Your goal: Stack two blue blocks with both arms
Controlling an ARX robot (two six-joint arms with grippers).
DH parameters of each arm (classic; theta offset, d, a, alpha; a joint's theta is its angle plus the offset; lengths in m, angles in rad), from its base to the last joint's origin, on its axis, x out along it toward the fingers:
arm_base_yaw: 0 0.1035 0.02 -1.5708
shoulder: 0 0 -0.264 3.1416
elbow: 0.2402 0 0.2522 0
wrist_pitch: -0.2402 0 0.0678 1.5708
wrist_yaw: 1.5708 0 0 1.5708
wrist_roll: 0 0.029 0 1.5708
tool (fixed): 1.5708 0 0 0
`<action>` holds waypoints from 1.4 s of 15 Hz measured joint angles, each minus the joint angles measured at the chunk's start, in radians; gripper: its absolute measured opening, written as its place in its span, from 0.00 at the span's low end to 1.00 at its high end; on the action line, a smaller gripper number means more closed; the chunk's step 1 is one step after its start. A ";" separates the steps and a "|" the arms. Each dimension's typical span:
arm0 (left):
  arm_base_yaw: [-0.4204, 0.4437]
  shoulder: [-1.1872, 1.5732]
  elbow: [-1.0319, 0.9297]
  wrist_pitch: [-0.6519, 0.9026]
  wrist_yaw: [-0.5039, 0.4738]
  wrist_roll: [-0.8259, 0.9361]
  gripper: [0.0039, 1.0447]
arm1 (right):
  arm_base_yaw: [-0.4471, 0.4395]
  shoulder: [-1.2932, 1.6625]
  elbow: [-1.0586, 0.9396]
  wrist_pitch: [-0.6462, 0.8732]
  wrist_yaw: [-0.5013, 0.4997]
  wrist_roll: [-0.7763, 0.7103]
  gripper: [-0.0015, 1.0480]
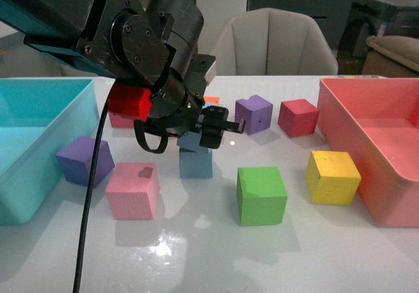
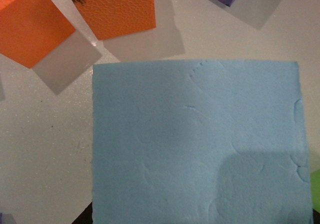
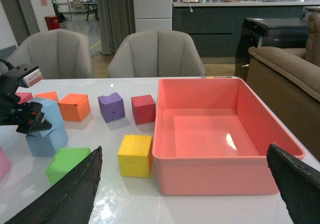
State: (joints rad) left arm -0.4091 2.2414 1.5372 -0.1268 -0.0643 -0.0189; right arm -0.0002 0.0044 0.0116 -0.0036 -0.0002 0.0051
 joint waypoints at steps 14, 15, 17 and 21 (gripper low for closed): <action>0.015 -0.046 -0.016 0.129 0.020 -0.033 0.94 | 0.000 0.000 0.000 0.000 0.000 0.000 0.94; 0.016 -0.076 -0.018 0.137 0.020 -0.039 0.94 | 0.000 0.000 0.000 0.000 0.000 0.000 0.94; 0.014 -0.148 -0.046 0.171 0.031 -0.042 0.94 | 0.000 0.000 0.000 0.000 0.000 0.000 0.94; -0.008 -0.212 -0.185 0.385 0.027 -0.018 0.91 | 0.000 0.000 0.000 0.000 0.000 0.000 0.94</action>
State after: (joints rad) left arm -0.4175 2.0289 1.3521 0.2584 -0.0372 -0.0364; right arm -0.0002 0.0044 0.0116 -0.0036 -0.0002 0.0051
